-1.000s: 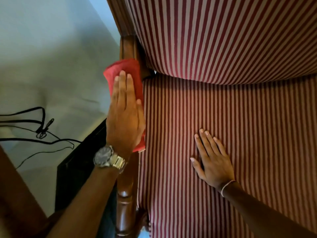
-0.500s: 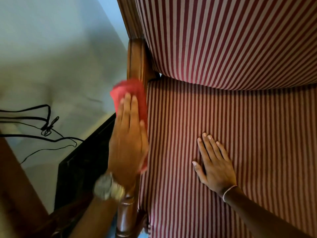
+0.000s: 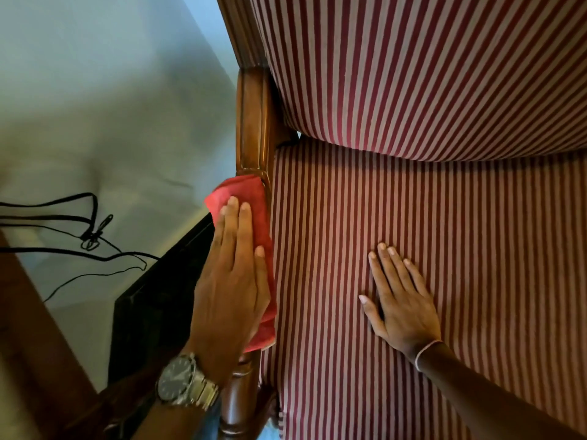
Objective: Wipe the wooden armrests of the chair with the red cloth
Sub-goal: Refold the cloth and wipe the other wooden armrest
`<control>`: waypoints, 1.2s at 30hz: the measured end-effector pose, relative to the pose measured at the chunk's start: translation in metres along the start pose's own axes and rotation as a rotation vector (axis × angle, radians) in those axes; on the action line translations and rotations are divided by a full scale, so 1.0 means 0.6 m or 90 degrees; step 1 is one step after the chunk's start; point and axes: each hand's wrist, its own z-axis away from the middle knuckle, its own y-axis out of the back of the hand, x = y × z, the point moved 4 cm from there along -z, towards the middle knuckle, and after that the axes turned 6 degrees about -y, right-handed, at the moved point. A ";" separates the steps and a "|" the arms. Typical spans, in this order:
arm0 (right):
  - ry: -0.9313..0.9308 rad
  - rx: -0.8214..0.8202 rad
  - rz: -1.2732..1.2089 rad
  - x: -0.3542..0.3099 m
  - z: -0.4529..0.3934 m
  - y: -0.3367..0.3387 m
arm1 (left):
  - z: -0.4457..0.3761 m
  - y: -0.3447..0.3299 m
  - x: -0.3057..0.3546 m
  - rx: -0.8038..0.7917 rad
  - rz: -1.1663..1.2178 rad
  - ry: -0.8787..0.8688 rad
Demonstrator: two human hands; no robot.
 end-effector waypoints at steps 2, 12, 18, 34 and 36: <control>0.001 0.006 -0.004 -0.001 0.000 0.003 | -0.047 0.008 -0.003 0.033 0.016 -0.002; 0.002 0.001 0.017 -0.001 -0.005 0.001 | -0.054 0.006 0.003 0.035 -0.026 -0.018; -0.001 0.020 0.007 -0.003 -0.006 0.004 | -0.052 0.000 0.007 0.032 -0.074 -0.068; -0.007 0.043 -0.019 -0.002 -0.002 0.008 | -0.150 -0.002 0.026 0.082 -0.100 -0.025; -0.007 0.044 -0.024 0.002 -0.001 0.009 | -0.063 -0.017 0.029 0.071 -0.114 -0.031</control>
